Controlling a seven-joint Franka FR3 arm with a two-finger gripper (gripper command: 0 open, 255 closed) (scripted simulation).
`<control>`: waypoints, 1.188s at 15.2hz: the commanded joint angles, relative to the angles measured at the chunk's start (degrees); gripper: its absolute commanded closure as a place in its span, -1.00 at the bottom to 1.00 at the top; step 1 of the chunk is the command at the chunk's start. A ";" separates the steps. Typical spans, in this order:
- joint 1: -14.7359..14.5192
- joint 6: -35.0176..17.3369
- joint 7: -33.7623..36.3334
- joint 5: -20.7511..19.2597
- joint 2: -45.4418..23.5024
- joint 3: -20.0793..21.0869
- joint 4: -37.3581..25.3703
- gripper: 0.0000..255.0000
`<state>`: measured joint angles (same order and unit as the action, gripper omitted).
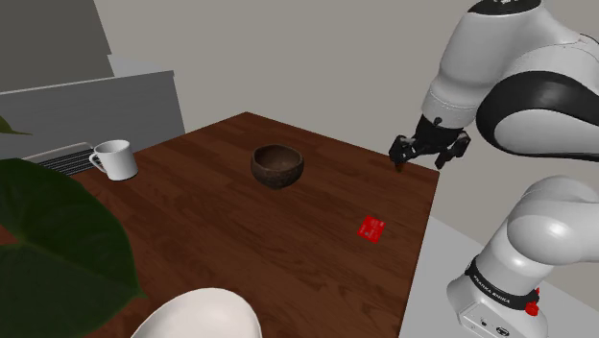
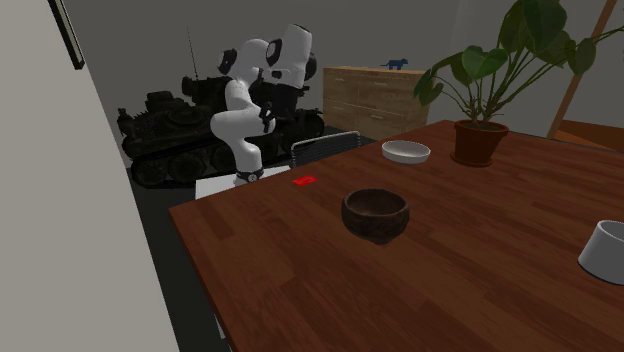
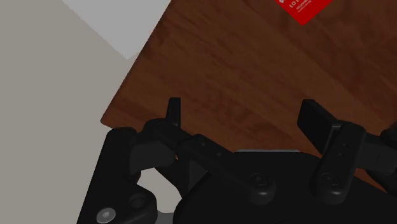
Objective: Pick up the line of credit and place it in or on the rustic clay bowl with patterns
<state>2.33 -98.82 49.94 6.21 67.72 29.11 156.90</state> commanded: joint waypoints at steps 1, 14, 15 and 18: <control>0.87 -2.52 7.85 3.17 -0.36 6.27 1.50 -1.00; 16.21 -16.18 41.86 16.22 -9.78 40.28 0.31 -1.00; 16.46 -17.09 41.81 16.50 -10.06 40.76 0.86 -1.00; 17.38 -19.89 41.67 17.33 -11.01 42.33 2.46 -1.00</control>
<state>19.32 -117.62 91.67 23.23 57.07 70.86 158.77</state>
